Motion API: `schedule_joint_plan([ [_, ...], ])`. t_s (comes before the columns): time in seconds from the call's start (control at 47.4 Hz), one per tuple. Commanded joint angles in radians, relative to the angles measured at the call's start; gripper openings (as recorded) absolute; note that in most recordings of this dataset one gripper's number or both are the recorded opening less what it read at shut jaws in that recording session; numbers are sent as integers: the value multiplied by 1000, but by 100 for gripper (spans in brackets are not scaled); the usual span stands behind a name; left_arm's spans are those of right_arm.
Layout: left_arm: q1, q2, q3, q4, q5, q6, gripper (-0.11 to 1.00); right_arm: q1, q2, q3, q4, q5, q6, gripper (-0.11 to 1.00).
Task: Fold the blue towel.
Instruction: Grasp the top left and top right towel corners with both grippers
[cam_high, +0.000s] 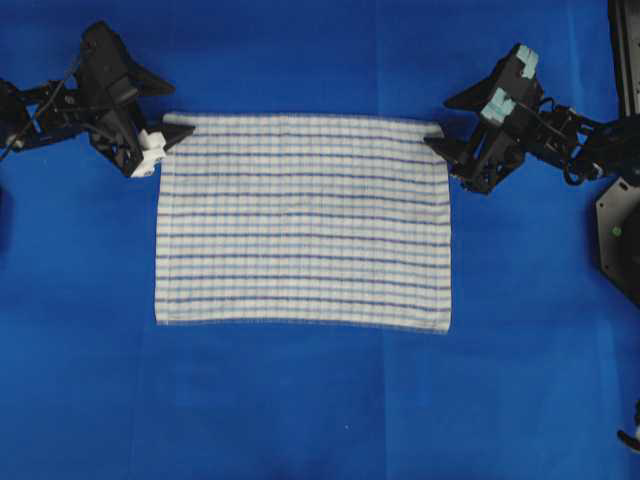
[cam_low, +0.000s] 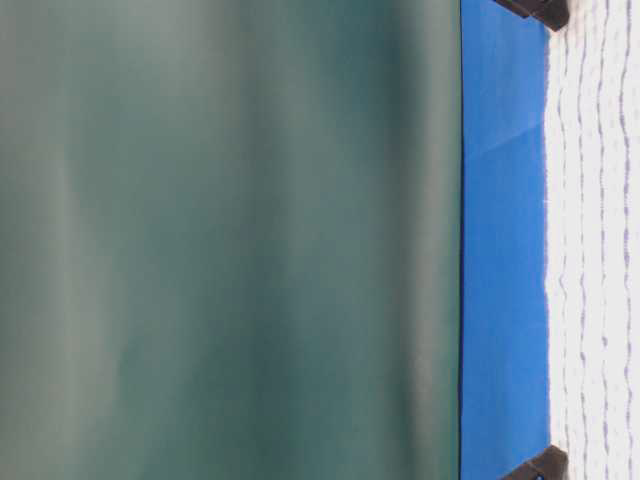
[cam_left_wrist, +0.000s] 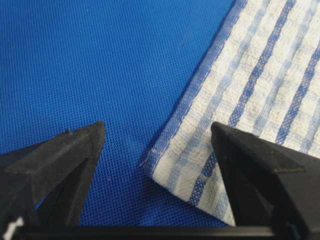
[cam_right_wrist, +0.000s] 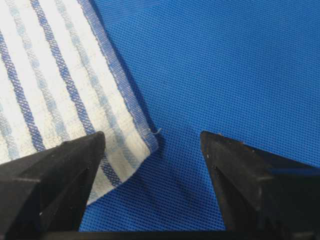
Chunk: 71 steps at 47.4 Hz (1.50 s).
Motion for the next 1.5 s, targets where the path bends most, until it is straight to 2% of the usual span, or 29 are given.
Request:
schedule_joint_plan([
  [0.0,5,-2,-6,-3,-6,-5,76,9,-5,-11,2,-6,2,70],
  [0.063,5,2,-3,-3,-5,-8,64,17,-5,-12,0,-3,2,62],
  [0.211,2,8,-2,-2,-3,-8,25,31,-5,-9,0,-2,2,27],
  [0.316,-5,8,-2,2,-3,-6,4,32,-5,-9,0,-3,2,5],
  [0.422,-6,8,0,2,-3,-6,3,34,-5,-12,2,-5,2,-3],
  [0.717,-6,-26,0,0,11,12,3,32,-25,-11,3,-2,2,-3],
  [1.096,-6,-202,-6,3,144,17,3,34,-190,0,3,83,-6,-3],
  [1.476,-38,-221,-8,3,166,3,3,34,-202,5,3,101,2,-3],
])
